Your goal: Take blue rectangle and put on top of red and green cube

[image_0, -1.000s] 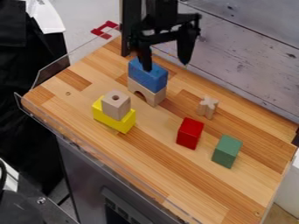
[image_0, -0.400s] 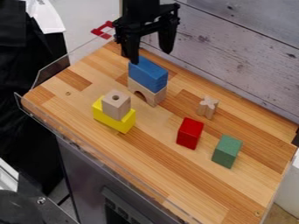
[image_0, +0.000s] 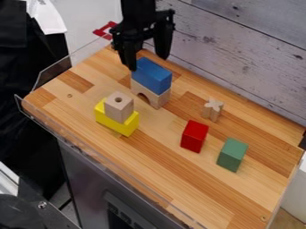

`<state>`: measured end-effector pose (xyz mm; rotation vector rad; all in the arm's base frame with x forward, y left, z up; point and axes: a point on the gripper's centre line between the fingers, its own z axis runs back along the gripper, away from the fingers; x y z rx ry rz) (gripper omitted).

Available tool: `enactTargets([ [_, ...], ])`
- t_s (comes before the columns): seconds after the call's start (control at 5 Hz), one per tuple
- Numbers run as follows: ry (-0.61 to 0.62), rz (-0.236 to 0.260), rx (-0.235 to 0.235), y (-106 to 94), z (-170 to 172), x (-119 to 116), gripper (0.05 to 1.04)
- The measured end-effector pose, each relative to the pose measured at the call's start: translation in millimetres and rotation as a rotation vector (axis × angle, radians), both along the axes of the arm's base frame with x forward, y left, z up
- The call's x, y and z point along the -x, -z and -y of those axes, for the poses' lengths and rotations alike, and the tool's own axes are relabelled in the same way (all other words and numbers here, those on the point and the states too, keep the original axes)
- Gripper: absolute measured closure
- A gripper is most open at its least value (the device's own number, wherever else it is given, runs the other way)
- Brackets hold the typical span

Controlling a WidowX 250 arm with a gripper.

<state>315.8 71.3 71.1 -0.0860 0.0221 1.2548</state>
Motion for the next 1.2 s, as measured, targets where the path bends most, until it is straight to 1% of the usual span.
enactTargets([
  [0.2,-0.007,-0.021,-0.010,5.4,1.9,-3.1,0.084],
  [0.4,-0.022,-0.038,-0.010,10.5,2.0,-2.3,0.140],
  [0.6,-0.042,-0.053,-0.007,17.7,2.3,-2.8,0.382],
  [0.8,-0.045,-0.049,-0.011,19.1,5.1,-6.3,0.553],
  [1.0,-0.049,-0.029,-0.015,18.9,9.9,-10.9,0.553],
  [1.2,-0.047,-0.027,-0.014,18.4,19.7,-9.7,0.553],
])
